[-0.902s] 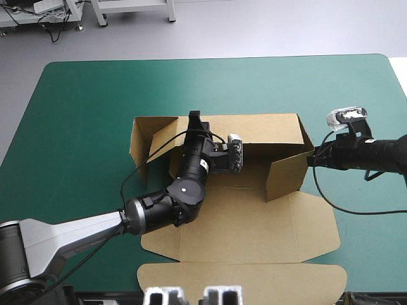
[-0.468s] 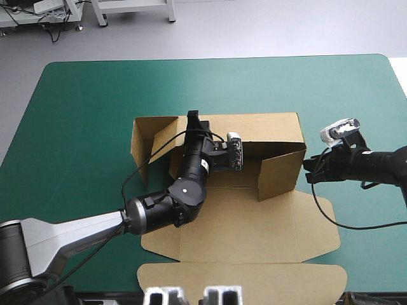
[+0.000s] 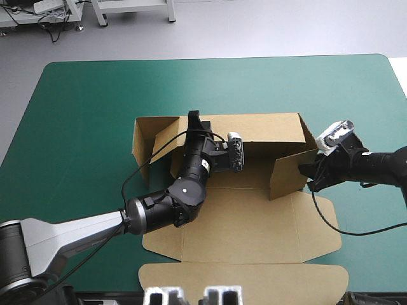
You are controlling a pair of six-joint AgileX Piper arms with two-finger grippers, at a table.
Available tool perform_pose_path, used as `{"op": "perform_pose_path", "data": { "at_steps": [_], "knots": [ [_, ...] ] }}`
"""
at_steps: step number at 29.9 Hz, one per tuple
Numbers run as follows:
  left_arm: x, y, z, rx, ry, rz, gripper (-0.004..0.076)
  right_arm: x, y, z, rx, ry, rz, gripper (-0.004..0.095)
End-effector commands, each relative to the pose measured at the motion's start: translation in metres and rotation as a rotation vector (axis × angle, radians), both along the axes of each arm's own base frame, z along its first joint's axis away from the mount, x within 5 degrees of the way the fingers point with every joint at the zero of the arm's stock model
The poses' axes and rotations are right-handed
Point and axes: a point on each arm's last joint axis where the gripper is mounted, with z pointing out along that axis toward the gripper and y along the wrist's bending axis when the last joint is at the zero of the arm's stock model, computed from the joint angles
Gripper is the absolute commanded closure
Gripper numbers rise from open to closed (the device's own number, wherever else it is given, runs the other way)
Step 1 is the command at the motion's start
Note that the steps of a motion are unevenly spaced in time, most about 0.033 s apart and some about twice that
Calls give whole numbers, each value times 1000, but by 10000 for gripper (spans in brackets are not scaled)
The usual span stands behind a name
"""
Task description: Fold the box
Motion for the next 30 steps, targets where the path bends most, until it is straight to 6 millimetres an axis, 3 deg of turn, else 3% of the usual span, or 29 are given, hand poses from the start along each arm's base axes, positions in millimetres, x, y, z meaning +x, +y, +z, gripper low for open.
{"op": "perform_pose_path", "data": {
  "at_steps": [1,11,26,30],
  "knots": [
    [-4,-3,16,-63,-23,-46,734,5,5,12,89,-62,20,455],
    [-4,-4,18,-58,-41,-57,734,18,6,2,179,-23,-12,454],
    [-7,-10,16,-74,-16,-130,734,44,7,-8,278,-112,-40,456],
    [-8,-12,16,-81,-6,-152,734,53,19,-16,262,-136,7,570]
  ]
}}
